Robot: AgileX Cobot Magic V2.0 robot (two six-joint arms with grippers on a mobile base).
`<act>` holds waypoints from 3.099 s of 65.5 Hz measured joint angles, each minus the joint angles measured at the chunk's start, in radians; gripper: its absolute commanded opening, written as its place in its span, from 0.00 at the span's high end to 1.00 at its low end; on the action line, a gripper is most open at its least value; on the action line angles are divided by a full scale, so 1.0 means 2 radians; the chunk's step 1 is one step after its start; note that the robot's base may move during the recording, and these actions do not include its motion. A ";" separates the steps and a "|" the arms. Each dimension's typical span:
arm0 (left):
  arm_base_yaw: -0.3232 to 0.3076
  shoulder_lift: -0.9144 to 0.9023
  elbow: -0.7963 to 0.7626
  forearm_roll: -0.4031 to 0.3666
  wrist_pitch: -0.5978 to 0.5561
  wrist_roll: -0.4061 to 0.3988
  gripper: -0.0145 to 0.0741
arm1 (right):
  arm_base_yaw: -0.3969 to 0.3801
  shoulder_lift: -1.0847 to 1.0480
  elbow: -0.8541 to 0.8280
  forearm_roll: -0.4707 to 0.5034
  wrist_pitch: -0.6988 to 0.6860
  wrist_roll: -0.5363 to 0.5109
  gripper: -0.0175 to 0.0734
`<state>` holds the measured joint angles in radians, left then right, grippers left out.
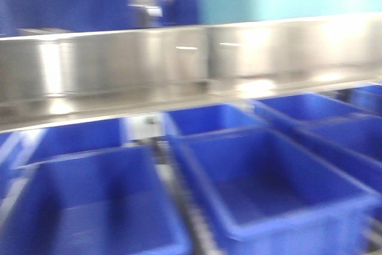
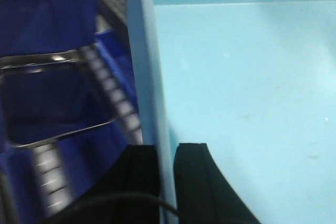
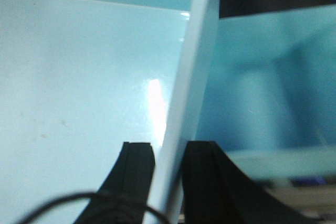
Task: Move two blue bins to right shelf middle
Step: 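Turn and drive the base away holding the bin in both grippers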
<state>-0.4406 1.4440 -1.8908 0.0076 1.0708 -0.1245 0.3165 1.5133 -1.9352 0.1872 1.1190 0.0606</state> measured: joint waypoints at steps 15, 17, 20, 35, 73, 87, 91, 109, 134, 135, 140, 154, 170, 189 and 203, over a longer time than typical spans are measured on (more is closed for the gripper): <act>0.000 0.000 0.000 0.000 0.000 0.000 0.96 | 0.000 0.000 0.000 0.000 0.000 0.000 0.97; 0.000 0.000 0.000 0.000 0.000 0.000 0.96 | 0.000 0.000 0.000 0.000 0.000 0.000 0.97; 0.000 0.000 0.000 0.000 0.000 0.000 0.96 | 0.000 0.000 0.000 0.000 0.000 0.000 0.97; 0.000 0.000 0.000 0.000 0.000 0.000 0.96 | 0.000 0.000 0.000 0.000 0.000 0.000 0.97; 0.000 0.000 0.000 0.000 -0.001 0.000 0.96 | 0.000 0.000 0.000 -0.001 0.001 0.000 0.97; 0.000 0.000 0.000 0.000 -0.001 0.000 0.96 | 0.000 0.000 0.000 -0.001 0.001 0.000 0.97; 0.000 0.000 0.000 0.000 -0.001 0.000 0.96 | 0.000 0.000 0.000 -0.001 0.001 0.000 0.97; 0.000 0.000 0.000 0.000 -0.001 0.000 0.96 | 0.000 0.000 0.000 -0.001 0.001 0.000 0.97; 0.000 0.000 0.000 0.000 -0.001 0.000 0.96 | 0.000 0.000 0.000 -0.001 0.001 0.000 0.97; 0.000 0.000 0.000 0.000 -0.001 0.000 0.96 | 0.000 0.000 0.000 -0.001 0.001 0.000 0.97; 0.000 0.000 0.000 0.000 -0.001 0.000 0.96 | 0.000 0.000 0.000 -0.001 0.001 0.000 0.97; 0.000 0.000 0.000 0.000 -0.001 0.000 0.96 | 0.000 0.000 0.000 -0.001 0.002 0.000 0.97; 0.000 0.000 0.000 0.000 -0.001 0.000 0.96 | 0.000 0.000 0.000 -0.001 0.004 0.000 0.97; 0.000 0.000 0.000 0.000 -0.001 0.000 0.96 | 0.000 0.000 0.000 -0.001 0.004 0.000 0.97; 0.000 0.000 0.000 0.000 -0.001 0.000 0.96 | 0.000 0.000 0.000 -0.001 0.004 0.000 0.97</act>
<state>-0.4406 1.4440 -1.8908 0.0076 1.0685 -0.1245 0.3165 1.5133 -1.9352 0.1853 1.1263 0.0606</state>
